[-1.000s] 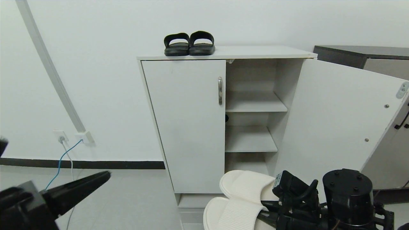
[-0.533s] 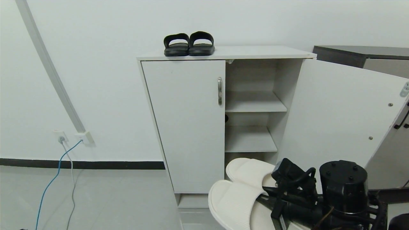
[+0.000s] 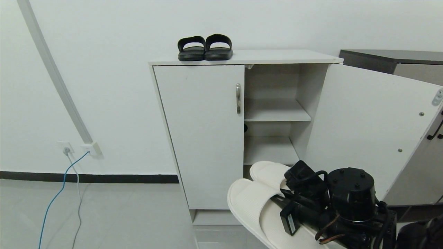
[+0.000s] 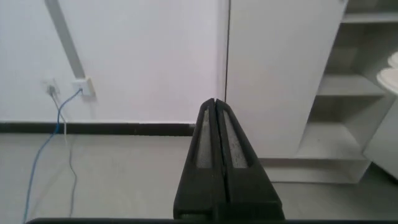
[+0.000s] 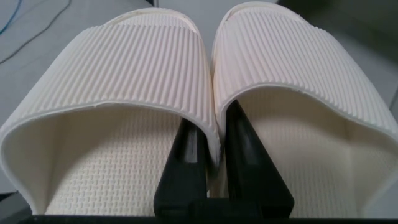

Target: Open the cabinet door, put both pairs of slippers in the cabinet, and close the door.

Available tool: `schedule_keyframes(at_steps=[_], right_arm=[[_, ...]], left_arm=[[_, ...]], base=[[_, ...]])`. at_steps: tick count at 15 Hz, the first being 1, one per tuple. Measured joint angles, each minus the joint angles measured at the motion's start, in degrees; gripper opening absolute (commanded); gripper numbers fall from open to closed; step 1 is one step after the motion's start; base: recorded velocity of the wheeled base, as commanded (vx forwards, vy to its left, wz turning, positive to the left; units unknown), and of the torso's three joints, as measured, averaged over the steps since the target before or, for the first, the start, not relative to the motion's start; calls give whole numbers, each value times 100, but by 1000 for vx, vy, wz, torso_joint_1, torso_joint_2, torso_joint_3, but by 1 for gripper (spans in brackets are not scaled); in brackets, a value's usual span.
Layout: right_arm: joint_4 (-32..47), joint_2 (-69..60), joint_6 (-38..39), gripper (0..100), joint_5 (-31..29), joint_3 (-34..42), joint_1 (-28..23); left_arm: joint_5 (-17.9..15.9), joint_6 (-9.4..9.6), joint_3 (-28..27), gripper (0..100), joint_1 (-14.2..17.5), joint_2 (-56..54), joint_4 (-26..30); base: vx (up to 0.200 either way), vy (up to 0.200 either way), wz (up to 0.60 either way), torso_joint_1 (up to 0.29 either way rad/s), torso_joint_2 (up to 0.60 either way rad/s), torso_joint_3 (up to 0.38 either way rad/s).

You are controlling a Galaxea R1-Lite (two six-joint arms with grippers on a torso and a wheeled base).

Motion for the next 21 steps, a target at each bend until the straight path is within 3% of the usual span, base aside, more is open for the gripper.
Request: schedule_keyframes(at_steps=[1,2,4,7,10,16,21], right_arm=[[-55,45,23,0,-46,-17,26],[-119,88,78,0,-60,-22,63],[-297,172,191,0,-83,-22,122],[-361,310,480,0,-167,-88,146],[-358,563,850,0,-1243,-472,238],[-347,1729,1011,0,-3402,-1932,601],[-352,2294,1052,0,-4042,-2569,425]], left_arm=[[-84,154,22,0,2,-44,-2],[-176,162,22,0,2,-72,20],[-653,9,28,0,10,-102,269],[-688,-49,33,0,10,-117,279],[-677,-158,33,0,7,-121,279],[-677,-187,33,0,7,-123,282],[-674,-187,33,0,5,-121,284]], base=[[0,0,0,0,0,0],[0,0,0,0,0,0],[0,0,0,0,0,0],[0,0,0,0,0,0],[0,0,0,0,0,0],[0,0,0,0,0,0],[0,-120,0,-1,1,0]])
